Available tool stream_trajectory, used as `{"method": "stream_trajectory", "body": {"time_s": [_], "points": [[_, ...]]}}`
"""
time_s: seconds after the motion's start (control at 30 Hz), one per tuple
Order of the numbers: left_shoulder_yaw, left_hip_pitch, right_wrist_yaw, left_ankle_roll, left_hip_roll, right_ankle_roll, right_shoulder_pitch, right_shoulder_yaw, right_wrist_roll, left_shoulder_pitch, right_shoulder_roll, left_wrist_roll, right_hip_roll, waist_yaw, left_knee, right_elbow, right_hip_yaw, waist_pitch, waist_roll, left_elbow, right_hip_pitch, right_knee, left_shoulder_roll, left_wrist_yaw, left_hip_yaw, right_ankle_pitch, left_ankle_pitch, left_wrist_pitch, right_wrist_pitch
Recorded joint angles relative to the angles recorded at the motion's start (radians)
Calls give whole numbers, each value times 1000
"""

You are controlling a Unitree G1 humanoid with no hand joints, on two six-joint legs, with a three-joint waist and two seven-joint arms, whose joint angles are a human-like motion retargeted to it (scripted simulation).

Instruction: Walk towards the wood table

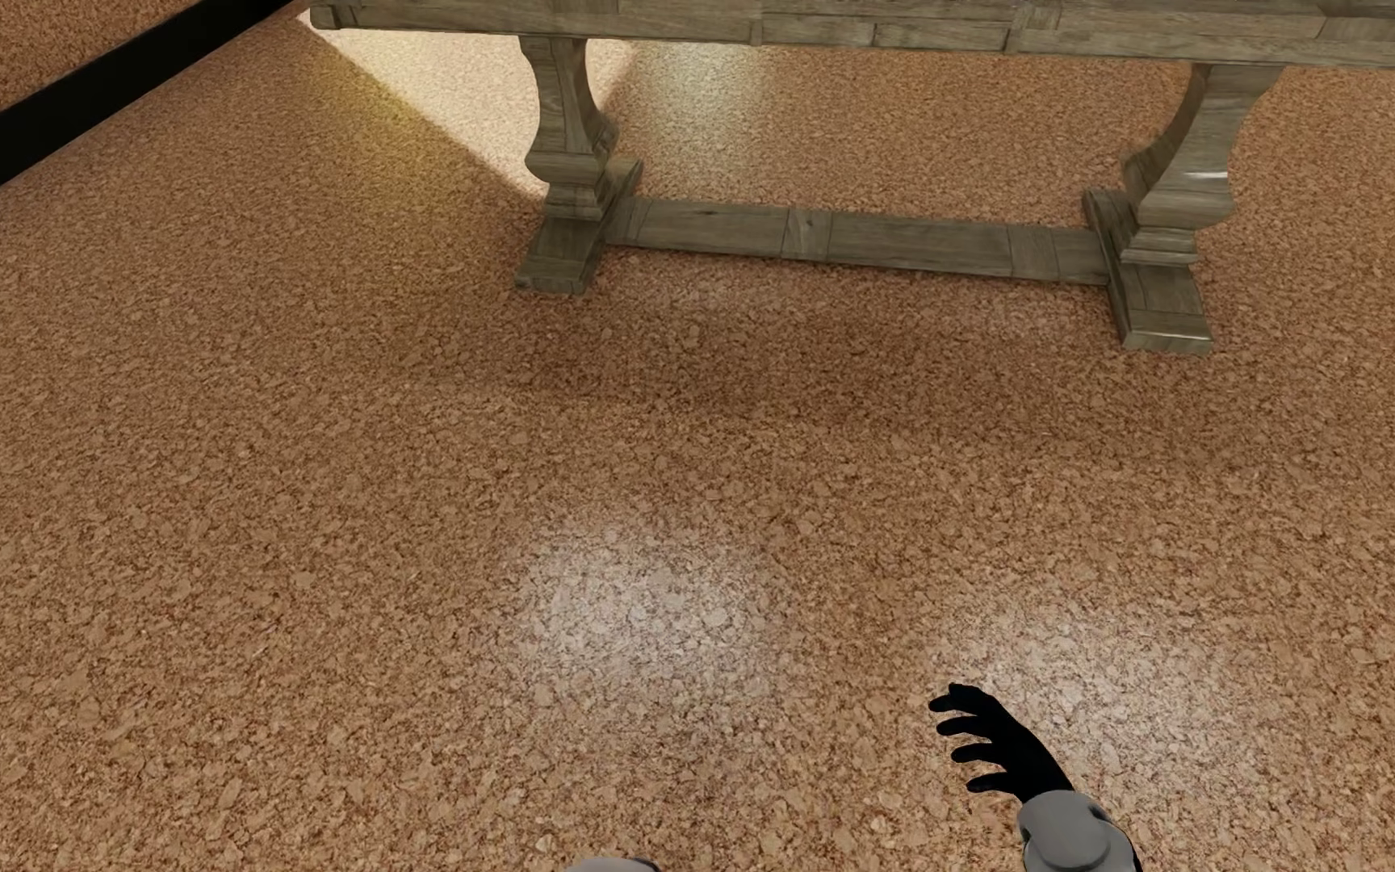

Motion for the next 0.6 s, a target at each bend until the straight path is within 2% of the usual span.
{"method": "stream_trajectory", "body": {"time_s": [0.07, 0.13, 0.2, 0.23, 0.3, 0.33, 0.43, 0.5, 0.6], "points": [[-34, 22, 0, 0, 27, 0, 2, 47, 0, -11, 11, 0, -11, 20, -196, -20, 0, -4, 9, 4, 45, 11, -16, 0, 0, -16, -18, 0, 0], [-32, 32, 0, 0, 39, 0, 38, 120, 0, -38, 35, 0, -32, 23, -186, -3, 0, -8, 3, -10, 85, 38, -24, 0, 0, 2, 34, 0, 0], [47, 42, 0, 0, 15, 0, 117, 182, 0, -70, 68, 0, -69, -4, -108, 65, 0, -25, -38, -47, 111, 91, -17, 0, 0, 88, 201, 0, 0], [93, 60, 0, 0, -9, 0, 169, 211, 0, -84, 83, 0, -88, -30, -77, 122, 0, -33, -64, -80, 104, 152, -7, 0, 0, 174, 224, 0, 0], [167, 146, 0, 0, -50, 0, 258, 288, 0, -111, 97, 0, -121, -82, -52, 279, 0, -36, -104, -173, 10, 377, 26, 0, 0, 398, 162, 0, 0], [198, 201, 0, 0, -71, 0, 291, 330, 0, -131, 94, 0, -137, -100, -59, 356, 0, -31, -122, -218, -73, 533, 47, 0, 0, 458, 117, 0, 0], [296, 343, 0, 0, -119, 0, 376, 358, 0, -231, 68, 0, -135, -180, -88, 508, 0, -10, -146, -257, -343, 933, 106, 0, 0, 383, 21, 0, 0], [347, 422, 0, 0, -130, 0, 429, 337, 0, -303, 46, 0, -117, -253, -102, 539, 0, -2, -150, -249, -472, 920, 138, 0, 0, 359, -18, 0, 0], [391, 535, 0, 0, -144, 0, 488, 318, 0, -360, 35, 0, -100, -341, -131, 510, 0, 1, -166, -301, -552, 507, 179, 0, 0, 420, -79, 0, 0]]}}
